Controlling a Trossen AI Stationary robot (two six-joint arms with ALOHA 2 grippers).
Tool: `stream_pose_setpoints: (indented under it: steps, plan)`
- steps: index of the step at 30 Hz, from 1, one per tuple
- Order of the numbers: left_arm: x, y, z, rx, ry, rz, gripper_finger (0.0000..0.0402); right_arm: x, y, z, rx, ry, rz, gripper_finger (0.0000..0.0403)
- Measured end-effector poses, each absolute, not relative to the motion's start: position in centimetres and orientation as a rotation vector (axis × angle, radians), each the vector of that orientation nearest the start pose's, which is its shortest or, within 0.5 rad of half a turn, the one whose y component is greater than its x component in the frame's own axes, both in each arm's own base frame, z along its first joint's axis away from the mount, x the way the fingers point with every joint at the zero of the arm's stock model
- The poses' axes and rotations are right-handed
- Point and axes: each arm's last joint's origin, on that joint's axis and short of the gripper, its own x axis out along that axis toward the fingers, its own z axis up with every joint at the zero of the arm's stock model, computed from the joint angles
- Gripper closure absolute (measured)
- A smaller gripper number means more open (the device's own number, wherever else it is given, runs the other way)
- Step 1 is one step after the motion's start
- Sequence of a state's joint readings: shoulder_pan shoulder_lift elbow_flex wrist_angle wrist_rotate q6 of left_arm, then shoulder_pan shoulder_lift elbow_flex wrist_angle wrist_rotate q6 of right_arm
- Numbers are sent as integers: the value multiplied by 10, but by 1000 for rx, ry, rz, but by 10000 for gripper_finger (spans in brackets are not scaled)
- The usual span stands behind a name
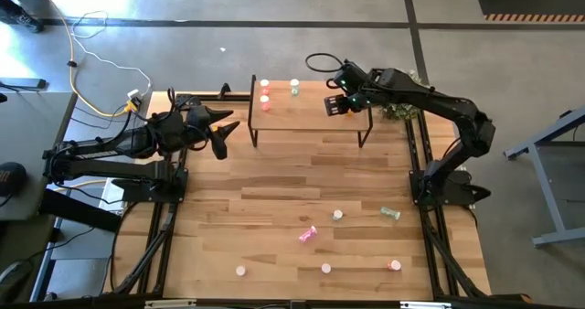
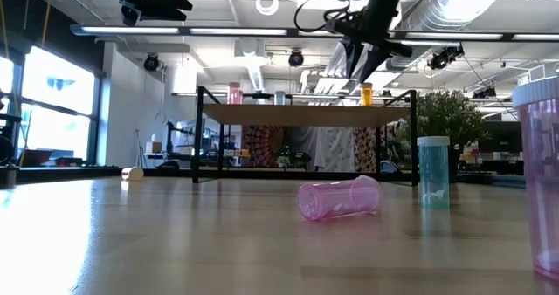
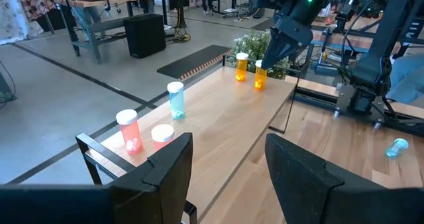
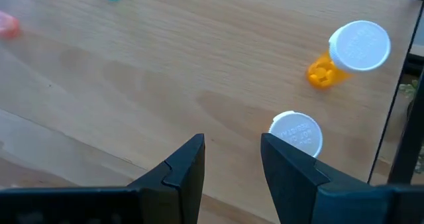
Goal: Pick and place medicine bottles onto shelf by color
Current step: Put the bottom yellow pill bottle on the shelf aligned with the other yellow pill bottle, then put the bottom left purple pill bottle on the shelf
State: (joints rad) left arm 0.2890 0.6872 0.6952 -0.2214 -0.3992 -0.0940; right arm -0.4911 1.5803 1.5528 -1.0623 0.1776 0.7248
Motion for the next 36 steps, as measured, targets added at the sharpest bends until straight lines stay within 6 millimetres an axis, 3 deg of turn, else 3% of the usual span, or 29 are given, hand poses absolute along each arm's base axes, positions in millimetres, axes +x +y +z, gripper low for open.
stream_pose_setpoints:
  steps: [29, 36]
  plan:
    - [142, 54, 309, -75, 230, 696, 222, 272, -150, 335, 804, 827, -1052, 265]
    - [143, 53, 309, -83, 232, 644, 222, 279, -139, 361, 786, 750, -979, 265]
